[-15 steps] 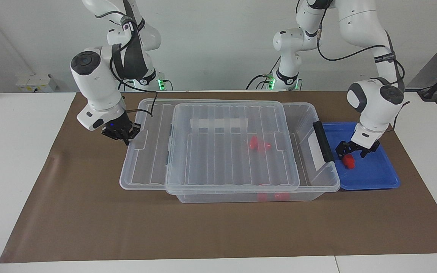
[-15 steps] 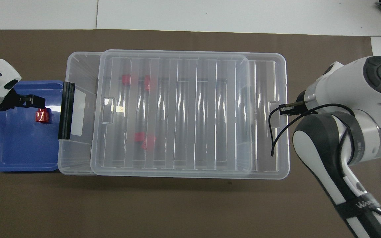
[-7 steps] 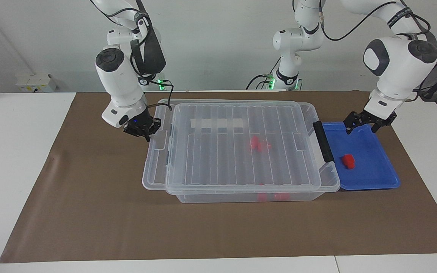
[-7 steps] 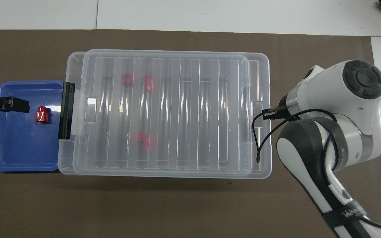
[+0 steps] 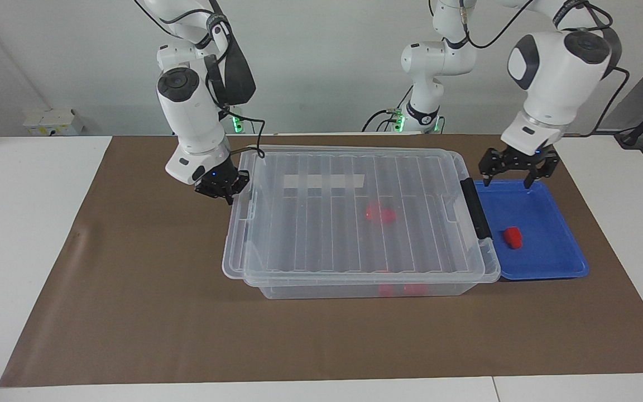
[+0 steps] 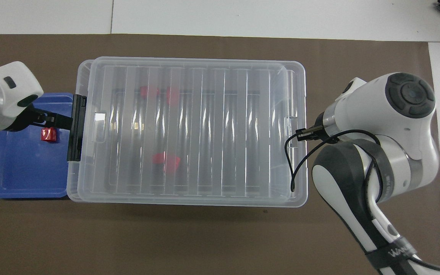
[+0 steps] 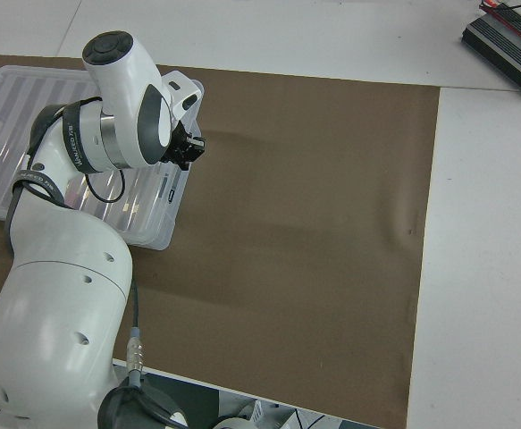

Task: Place red block in blue tray from box

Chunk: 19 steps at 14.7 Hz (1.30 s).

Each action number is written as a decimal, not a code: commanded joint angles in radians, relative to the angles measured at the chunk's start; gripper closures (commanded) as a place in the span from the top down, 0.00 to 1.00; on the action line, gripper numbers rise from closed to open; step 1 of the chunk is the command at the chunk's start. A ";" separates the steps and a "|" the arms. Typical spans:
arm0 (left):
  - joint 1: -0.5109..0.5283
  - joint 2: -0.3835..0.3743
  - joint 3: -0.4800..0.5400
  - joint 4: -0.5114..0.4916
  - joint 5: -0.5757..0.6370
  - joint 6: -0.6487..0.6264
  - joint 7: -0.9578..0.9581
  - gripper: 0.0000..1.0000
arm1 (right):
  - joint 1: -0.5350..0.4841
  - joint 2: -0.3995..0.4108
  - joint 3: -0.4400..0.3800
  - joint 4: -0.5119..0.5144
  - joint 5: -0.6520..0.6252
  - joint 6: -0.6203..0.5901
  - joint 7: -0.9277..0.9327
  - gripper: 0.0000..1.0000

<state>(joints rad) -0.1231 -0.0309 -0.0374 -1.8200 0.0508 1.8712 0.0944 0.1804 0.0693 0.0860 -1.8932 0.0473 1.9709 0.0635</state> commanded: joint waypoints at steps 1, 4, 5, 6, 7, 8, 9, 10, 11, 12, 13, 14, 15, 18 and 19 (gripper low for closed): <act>-0.017 -0.037 0.008 -0.002 -0.002 0.005 0.004 1.00 | 0.016 -0.028 0.003 -0.030 0.025 0.000 0.006 0.00; -0.009 -0.043 0.013 -0.005 -0.003 0.005 0.013 1.00 | 0.016 -0.028 0.003 -0.030 0.025 0.002 0.004 0.00; -0.018 -0.043 0.011 -0.005 -0.003 0.005 0.013 1.00 | 0.016 -0.028 0.006 -0.030 0.025 0.000 0.004 0.00; -0.021 -0.043 0.007 -0.007 -0.003 0.005 0.014 1.00 | 0.017 -0.028 0.008 -0.032 0.026 0.000 0.004 0.00; -0.024 -0.043 0.002 -0.010 -0.005 0.002 0.016 1.00 | 0.017 -0.028 0.008 -0.030 0.026 0.000 0.004 0.00; -0.042 -0.050 -0.005 -0.015 -0.005 0.002 0.016 1.00 | 0.028 -0.028 0.008 -0.032 0.043 0.000 0.004 0.00; -0.052 -0.052 -0.006 -0.015 -0.005 0.002 0.014 1.00 | 0.030 -0.028 0.008 -0.030 0.061 0.000 0.004 0.00; -0.053 -0.052 -0.007 -0.013 -0.005 0.003 0.013 1.00 | 0.031 -0.029 0.008 -0.032 0.063 0.000 0.004 0.00; -0.055 -0.050 -0.009 -0.012 -0.005 0.005 0.008 1.00 | 0.031 -0.029 0.008 -0.030 0.063 -0.001 0.002 0.00; -0.061 -0.052 -0.009 -0.013 -0.005 0.005 0.007 1.00 | 0.031 -0.029 0.008 -0.030 0.063 -0.003 0.001 0.00; -0.059 -0.050 -0.009 -0.012 -0.008 0.005 0.005 1.00 | 0.030 -0.029 0.006 -0.030 0.063 -0.003 -0.001 0.00; -0.059 -0.049 -0.007 -0.005 -0.029 0.008 -0.016 1.00 | 0.030 -0.029 0.006 -0.030 0.063 -0.003 -0.001 0.00; -0.059 -0.049 -0.006 -0.002 -0.075 0.012 -0.085 1.00 | 0.028 -0.029 0.006 -0.030 0.063 -0.003 -0.002 0.00; -0.061 -0.052 -0.006 -0.004 -0.085 0.012 -0.177 1.00 | 0.017 -0.028 0.004 -0.026 0.063 -0.009 -0.007 0.00; -0.056 -0.053 -0.006 -0.004 -0.085 0.011 -0.180 1.00 | 0.016 -0.028 0.004 -0.026 0.063 -0.009 -0.007 0.00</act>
<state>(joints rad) -0.1745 -0.0672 -0.0528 -1.8169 -0.0178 1.8733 -0.0539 0.2115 0.0669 0.0857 -1.8968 0.0870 1.9708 0.0636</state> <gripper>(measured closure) 0.000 0.991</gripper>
